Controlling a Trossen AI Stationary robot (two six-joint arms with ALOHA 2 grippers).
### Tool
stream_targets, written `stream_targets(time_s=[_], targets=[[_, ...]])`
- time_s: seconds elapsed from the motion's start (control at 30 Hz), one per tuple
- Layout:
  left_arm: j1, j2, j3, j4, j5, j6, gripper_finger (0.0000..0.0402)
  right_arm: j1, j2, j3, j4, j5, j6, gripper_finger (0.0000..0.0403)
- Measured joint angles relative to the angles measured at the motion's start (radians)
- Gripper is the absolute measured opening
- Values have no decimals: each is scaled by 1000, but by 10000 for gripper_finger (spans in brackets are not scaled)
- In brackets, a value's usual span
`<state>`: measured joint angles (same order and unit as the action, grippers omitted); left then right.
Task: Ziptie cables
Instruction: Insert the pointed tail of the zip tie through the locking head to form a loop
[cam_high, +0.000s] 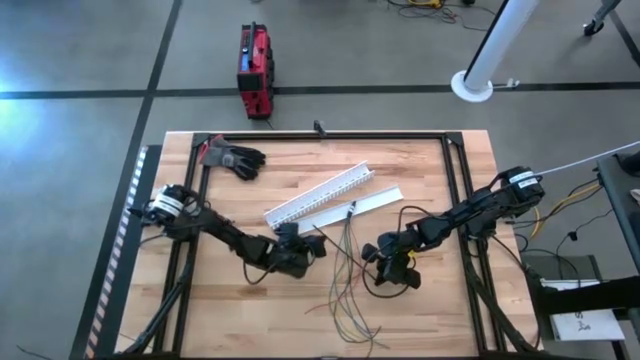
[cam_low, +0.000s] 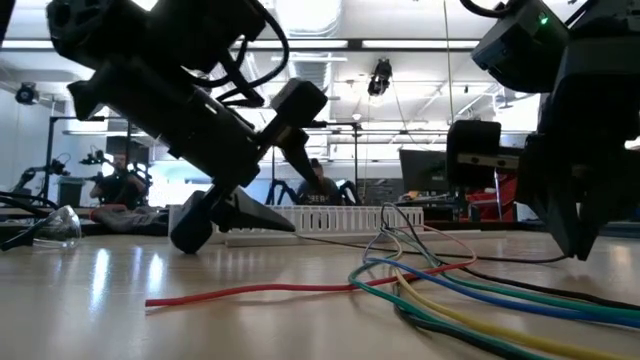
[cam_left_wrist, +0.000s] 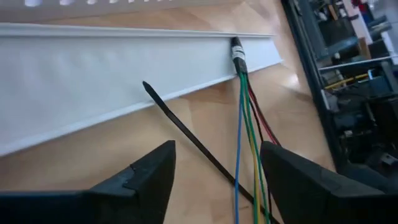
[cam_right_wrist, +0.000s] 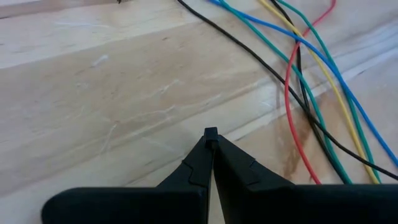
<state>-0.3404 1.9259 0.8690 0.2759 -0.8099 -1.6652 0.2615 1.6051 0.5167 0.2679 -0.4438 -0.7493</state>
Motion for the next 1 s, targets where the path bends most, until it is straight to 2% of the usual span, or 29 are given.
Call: stream_targets(time_s=[0.1, 0.2, 0.3, 0.4, 0.5, 0.73, 1.0], targets=[[15, 1, 31, -42, 38, 27, 228, 0, 0, 3, 3, 1, -7, 0], [34, 4, 89, -165, 98, 9, 228, 1, 0, 18, 5, 24, -11, 0], [48, 11, 144, -298, 123, -68, 221, 2, 0, 31, 0, 29, -12, 0], [62, 11, 160, -363, 147, -180, 212, 7, 0, 35, -1, 29, -12, 0], [79, 7, 154, -355, 172, -244, 201, 7, 0, 35, -1, 29, -13, 0], [127, 7, 152, -316, 223, -234, 178, 18, 0, 35, 7, 28, -35, 0], [184, 6, 152, -301, 258, -259, 177, 18, 0, 35, 22, 26, -36, 0]])
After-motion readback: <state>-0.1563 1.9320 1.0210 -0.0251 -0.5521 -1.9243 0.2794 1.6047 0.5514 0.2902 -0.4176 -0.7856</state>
